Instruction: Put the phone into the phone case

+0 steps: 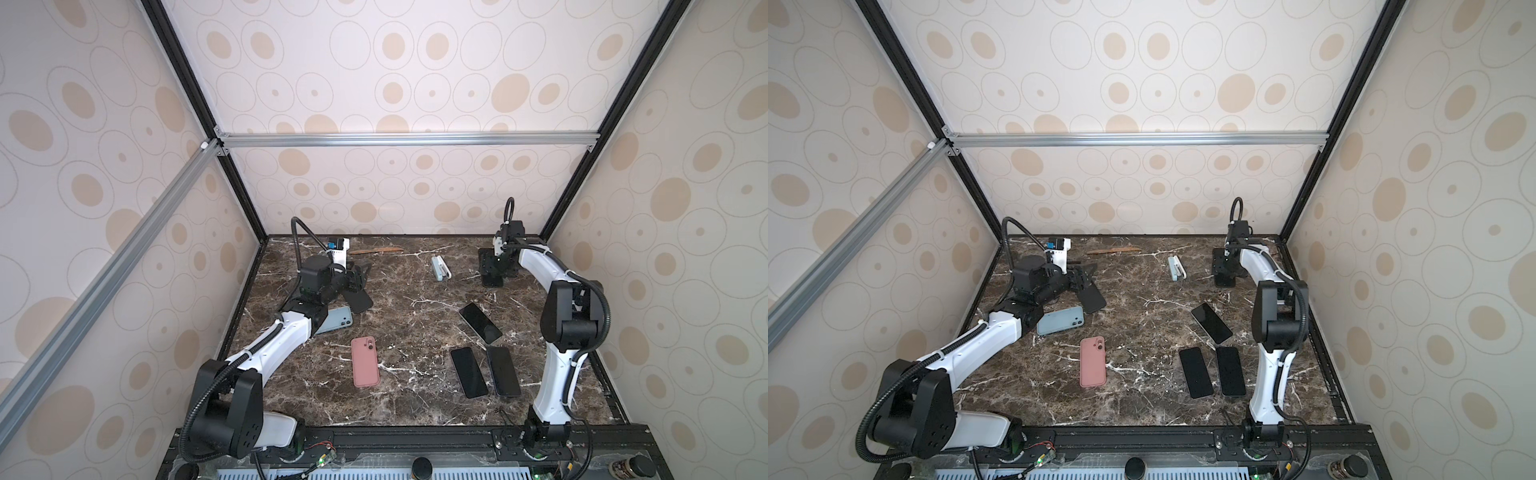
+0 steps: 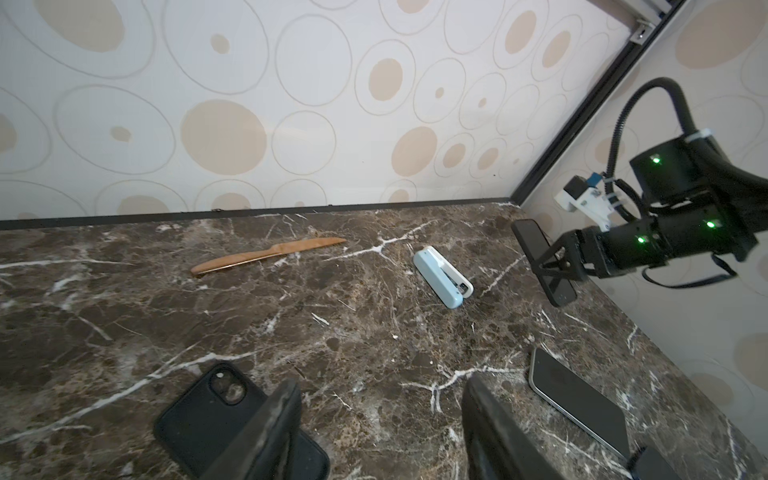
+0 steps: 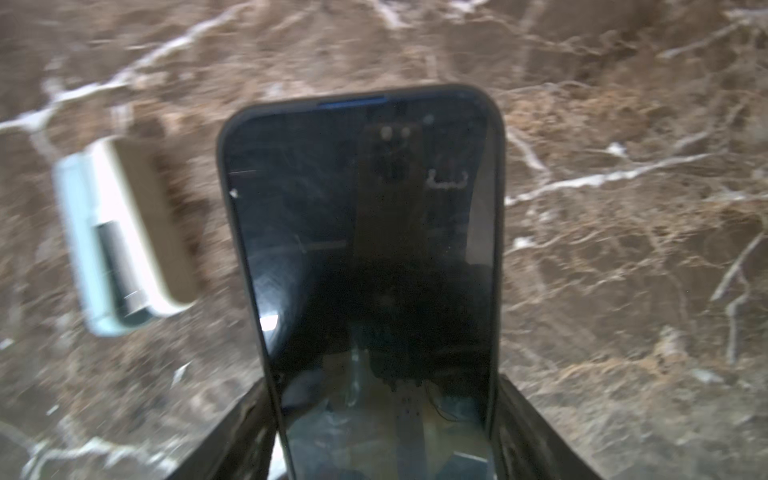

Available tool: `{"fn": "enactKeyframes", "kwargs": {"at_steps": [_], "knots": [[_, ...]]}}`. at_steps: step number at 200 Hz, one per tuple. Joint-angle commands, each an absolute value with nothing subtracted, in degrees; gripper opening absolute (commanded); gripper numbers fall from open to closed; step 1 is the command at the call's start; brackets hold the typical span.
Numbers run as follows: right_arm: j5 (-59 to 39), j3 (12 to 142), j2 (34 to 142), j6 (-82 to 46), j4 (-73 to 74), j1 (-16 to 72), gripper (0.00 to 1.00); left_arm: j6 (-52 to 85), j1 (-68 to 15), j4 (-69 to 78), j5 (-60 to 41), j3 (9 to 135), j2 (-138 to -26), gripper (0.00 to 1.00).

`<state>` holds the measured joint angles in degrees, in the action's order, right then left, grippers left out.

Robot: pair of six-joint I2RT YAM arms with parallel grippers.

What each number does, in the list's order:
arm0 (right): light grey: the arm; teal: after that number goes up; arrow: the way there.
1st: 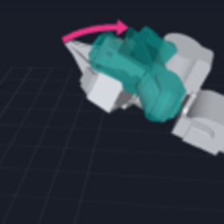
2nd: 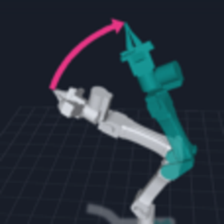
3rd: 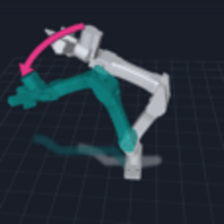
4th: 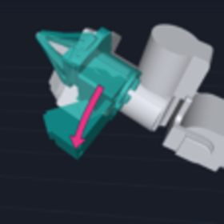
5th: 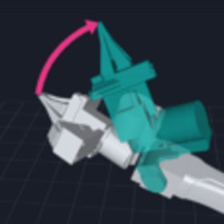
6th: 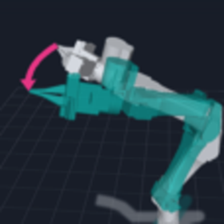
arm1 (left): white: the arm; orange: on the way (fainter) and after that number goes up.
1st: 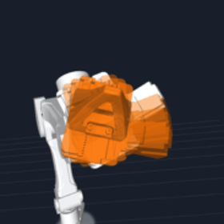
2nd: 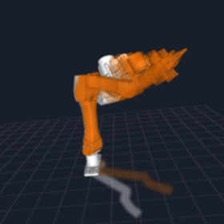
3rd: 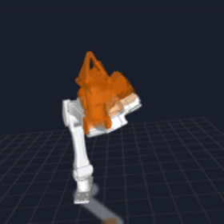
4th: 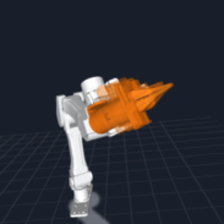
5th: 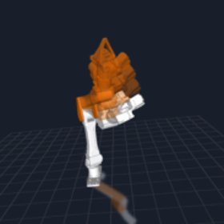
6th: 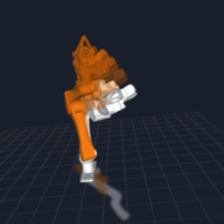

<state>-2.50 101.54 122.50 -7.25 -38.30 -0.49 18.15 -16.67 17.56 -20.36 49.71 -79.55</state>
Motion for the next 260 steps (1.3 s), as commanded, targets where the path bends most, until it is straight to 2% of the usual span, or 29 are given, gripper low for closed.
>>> {"fn": "enactKeyframes", "kwargs": {"at_steps": [1,64,75,94,120,175,206,260], "knots": [[-1.43,107.26,126.91,-6.49,-44.80,-1.65,0.50,18.19,-17.50,16.92,-21.95,52.16,-80.42,0.61],[0.09,119.21,135.89,-5.70,-53.14,-3.82,0.59,17.84,-17.80,16.47,-20.41,52.44,-80.26,0.61],[-0.04,119.87,136.31,-5.69,-53.60,-3.78,0.66,17.79,-17.80,16.46,-19.79,52.47,-80.16,0.61],[-0.50,120.39,136.59,-5.95,-54.01,-3.79,0.86,17.50,-17.76,14.45,-18.66,52.47,-79.93,0.62],[-1.38,120.79,136.13,-6.32,-54.76,-3.86,0.95,17.40,-17.76,14.30,-18.19,52.56,-79.55,0.62],[-3.44,117.29,128.37,-6.98,-55.41,-3.26,0.97,17.17,-17.84,14.31,-18.60,52.56,-78.76,0.62],[-3.85,106.14,116.89,-7.38,-50.58,-1.56,0.95,15.79,-19.20,14.57,-19.37,52.56,-78.42,0.61],[-7.43,81.73,97.78,-6.86,-42.98,2.94,0.94,9.27,-26.29,14.76,-21.57,51.98,-79.20,0.61]]}}
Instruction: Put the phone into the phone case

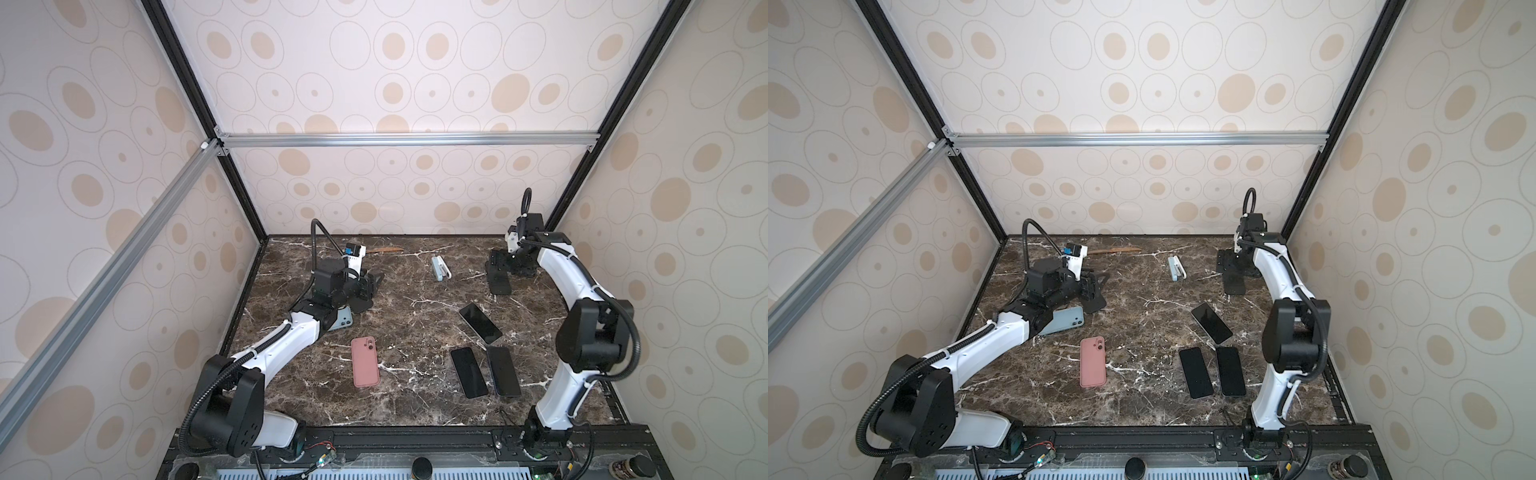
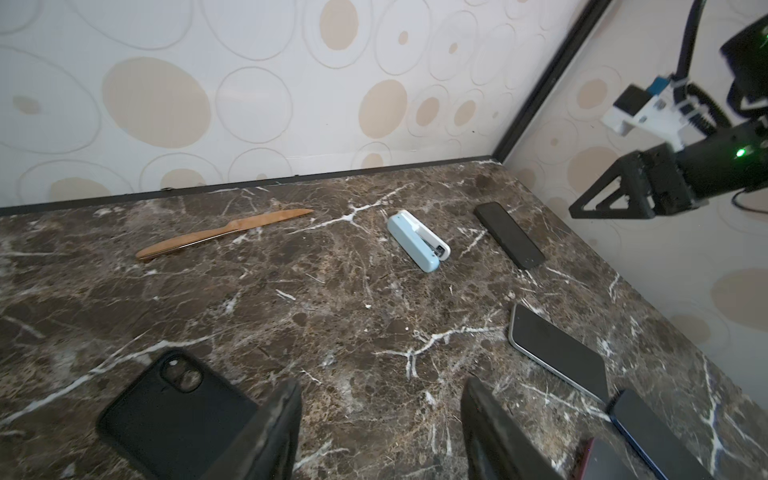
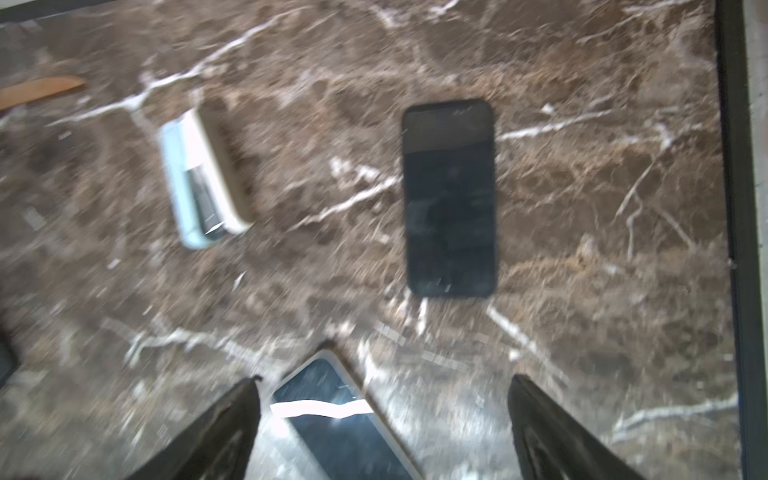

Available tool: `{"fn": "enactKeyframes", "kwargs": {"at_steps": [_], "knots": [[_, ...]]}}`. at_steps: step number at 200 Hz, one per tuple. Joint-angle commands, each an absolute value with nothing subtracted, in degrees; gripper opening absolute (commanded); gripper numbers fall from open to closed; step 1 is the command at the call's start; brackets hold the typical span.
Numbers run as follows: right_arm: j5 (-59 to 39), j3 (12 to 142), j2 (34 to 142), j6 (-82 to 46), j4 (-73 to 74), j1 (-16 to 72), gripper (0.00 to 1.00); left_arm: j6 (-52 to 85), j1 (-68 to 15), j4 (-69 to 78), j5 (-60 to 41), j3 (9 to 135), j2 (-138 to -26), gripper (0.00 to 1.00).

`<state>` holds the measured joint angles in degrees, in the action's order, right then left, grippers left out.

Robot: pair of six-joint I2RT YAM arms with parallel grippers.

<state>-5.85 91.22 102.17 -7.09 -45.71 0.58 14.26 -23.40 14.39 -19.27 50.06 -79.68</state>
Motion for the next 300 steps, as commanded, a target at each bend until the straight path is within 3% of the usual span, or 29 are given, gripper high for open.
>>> {"fn": "enactKeyframes", "kwargs": {"at_steps": [1,34,83,146,232,300], "knots": [[-7.27,81.30,97.45,-6.86,-42.89,3.05,0.94,9.21,-26.42,14.76,-21.69,51.96,-79.28,0.61],[-7.20,69.17,92.29,-6.15,-40.00,6.38,0.95,8.63,-28.97,15.21,-23.78,52.19,-81.60,0.62],[-6.79,60.55,94.05,-7.28,-36.31,9.08,0.96,9.88,-30.56,15.78,-25.00,52.13,-83.86,0.62],[-1.56,61.72,100.49,-5.64,-36.69,11.23,0.96,10.52,-31.55,15.73,-24.02,52.36,-84.86,0.62],[5.10,64.10,100.69,-2.08,-39.33,11.43,0.99,9.99,-31.64,15.42,-22.58,52.73,-84.52,0.62],[2.70,64.34,105.21,-1.32,-38.95,11.43,0.95,9.49,-31.72,14.75,-22.05,52.90,-83.85,0.62]]}}
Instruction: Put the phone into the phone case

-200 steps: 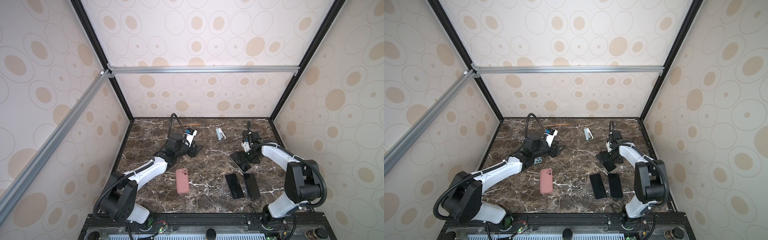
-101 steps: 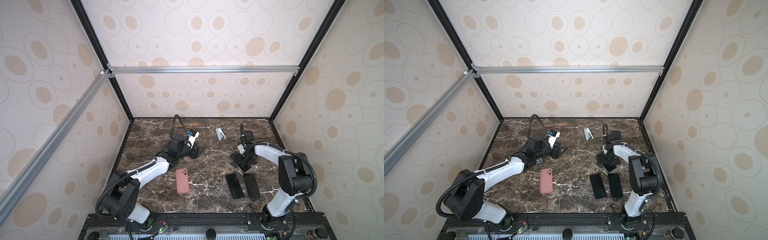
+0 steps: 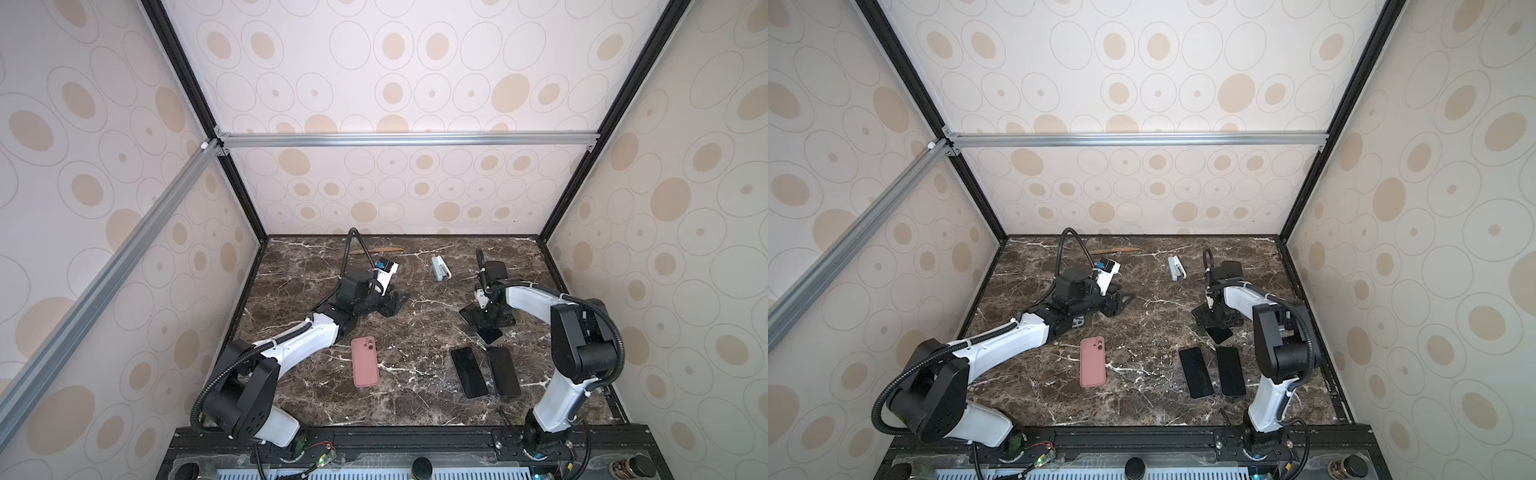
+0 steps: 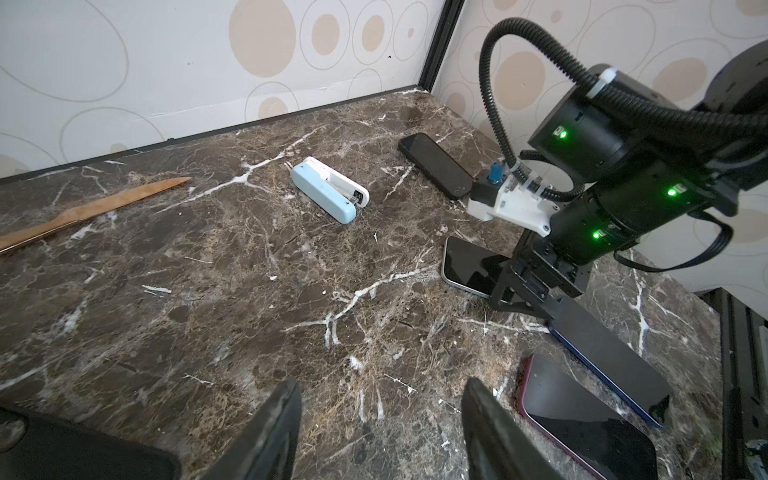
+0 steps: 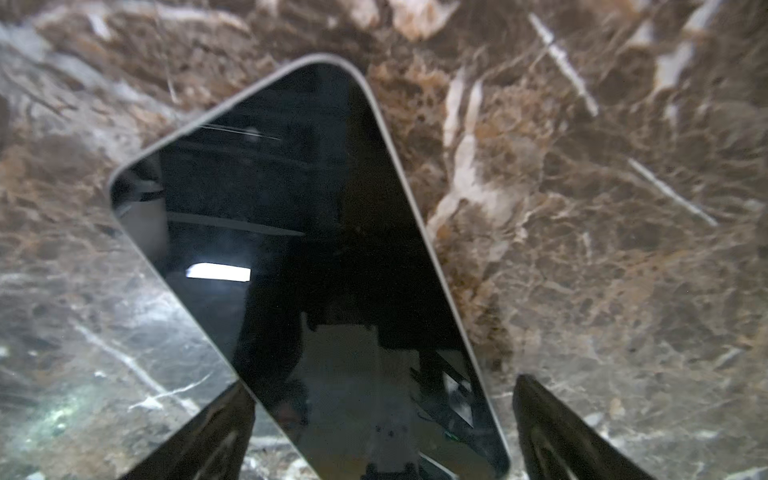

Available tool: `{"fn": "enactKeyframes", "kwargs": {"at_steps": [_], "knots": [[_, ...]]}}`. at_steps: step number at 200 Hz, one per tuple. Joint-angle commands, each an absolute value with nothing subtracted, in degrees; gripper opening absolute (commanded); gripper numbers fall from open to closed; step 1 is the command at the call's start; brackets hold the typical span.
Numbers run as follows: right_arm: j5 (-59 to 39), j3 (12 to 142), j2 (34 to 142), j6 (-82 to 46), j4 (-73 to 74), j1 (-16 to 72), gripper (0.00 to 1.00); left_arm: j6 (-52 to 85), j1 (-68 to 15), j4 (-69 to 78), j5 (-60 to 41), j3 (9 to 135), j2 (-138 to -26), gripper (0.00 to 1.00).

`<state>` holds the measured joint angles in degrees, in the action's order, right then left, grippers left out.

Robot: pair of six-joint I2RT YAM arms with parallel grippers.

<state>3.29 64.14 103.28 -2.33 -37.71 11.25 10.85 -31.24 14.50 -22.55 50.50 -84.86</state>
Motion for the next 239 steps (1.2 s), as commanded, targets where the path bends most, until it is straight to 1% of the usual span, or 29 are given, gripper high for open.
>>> {"fn": "enactKeyframes", "kwargs": {"at_steps": [1,29,58,97,123,189,201,206,221,239], "knots": [[2.58,64.34,105.21,-1.32,-38.94,11.47,0.95,9.49,-31.64,14.71,-21.97,52.91,-83.85,0.62],[0.06,64.27,105.92,-1.55,-39.21,11.43,0.84,9.27,-31.65,14.42,-21.72,53.02,-83.66,0.62],[0.62,63.68,105.82,-2.11,-39.03,11.44,0.70,9.13,-31.65,14.07,-21.27,53.08,-83.43,0.62],[0.22,63.28,105.15,-2.35,-37.73,11.51,0.58,8.96,-31.72,13.46,-20.69,53.35,-83.34,0.62],[-0.25,63.37,103.62,-2.56,-36.39,11.51,0.52,9.05,-31.66,13.38,-20.07,53.46,-83.26,0.62],[0.00,61.29,93.81,-0.26,-30.01,15.16,0.45,10.70,-31.62,11.97,-18.42,54.46,-83.23,0.62],[0.51,60.67,92.11,0.60,-28.81,15.64,0.43,11.46,-31.55,11.70,-19.00,54.82,-83.16,0.62],[0.84,60.52,91.43,0.89,-28.28,17.53,0.43,11.81,-31.49,11.60,-19.46,55.05,-83.20,0.62],[0.18,60.14,89.42,1.71,-26.84,19.33,0.42,13.44,-31.22,11.26,-20.82,55.74,-83.18,0.62],[-1.43,59.73,86.85,3.92,-24.43,22.65,0.43,17.10,-30.01,11.41,-24.81,56.72,-83.37,0.62]]}}
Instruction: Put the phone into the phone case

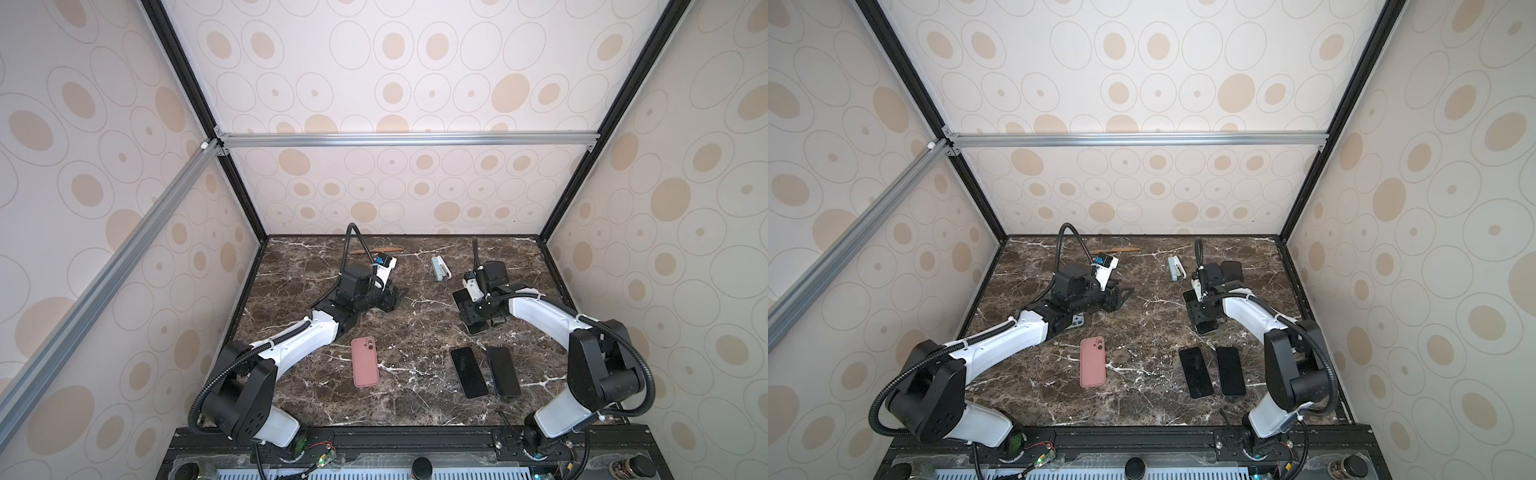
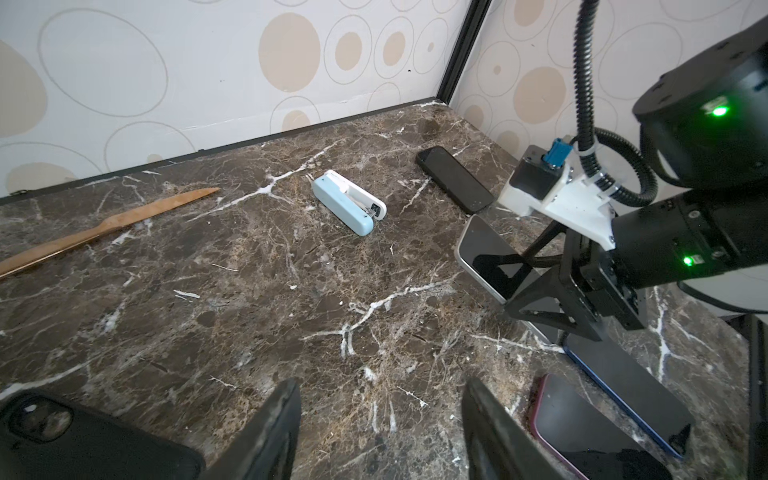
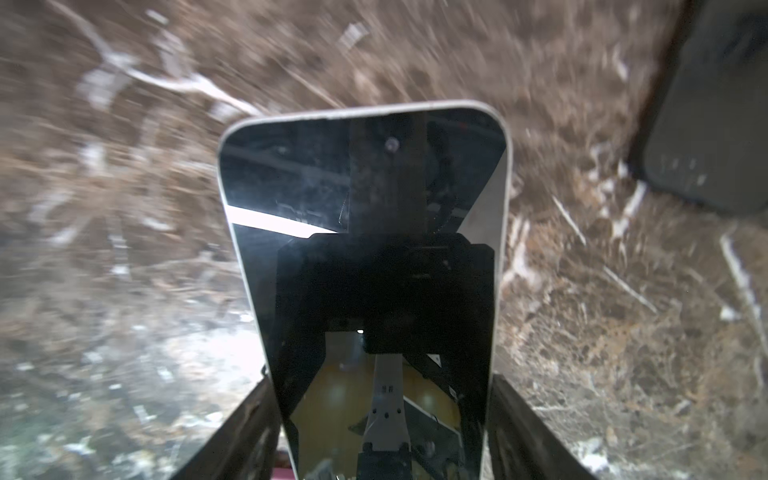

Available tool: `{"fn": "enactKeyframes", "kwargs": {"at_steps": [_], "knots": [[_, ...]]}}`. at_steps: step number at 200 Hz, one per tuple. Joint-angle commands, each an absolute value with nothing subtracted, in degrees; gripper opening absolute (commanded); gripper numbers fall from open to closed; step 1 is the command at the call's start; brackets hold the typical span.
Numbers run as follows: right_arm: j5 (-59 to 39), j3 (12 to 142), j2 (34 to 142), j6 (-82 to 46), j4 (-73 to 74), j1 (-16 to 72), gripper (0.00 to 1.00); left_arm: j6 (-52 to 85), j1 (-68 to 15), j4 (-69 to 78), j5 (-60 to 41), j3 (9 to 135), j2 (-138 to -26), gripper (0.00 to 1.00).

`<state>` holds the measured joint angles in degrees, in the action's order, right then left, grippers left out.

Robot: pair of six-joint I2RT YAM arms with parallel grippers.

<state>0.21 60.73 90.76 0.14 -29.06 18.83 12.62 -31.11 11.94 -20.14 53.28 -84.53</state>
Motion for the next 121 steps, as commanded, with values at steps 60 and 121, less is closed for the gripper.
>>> {"fn": "enactKeyframes", "kwargs": {"at_steps": [60,121], "knots": [[-9.65,61.97,83.26,9.06,-18.86,32.68,0.40,32.61,-24.57,18.89,-45.82,58.52,-87.99,0.63],[-8.27,65.79,83.52,12.26,-19.47,36.76,0.40,32.59,-24.52,12.93,-50.43,60.74,-91.08,0.57]]}}
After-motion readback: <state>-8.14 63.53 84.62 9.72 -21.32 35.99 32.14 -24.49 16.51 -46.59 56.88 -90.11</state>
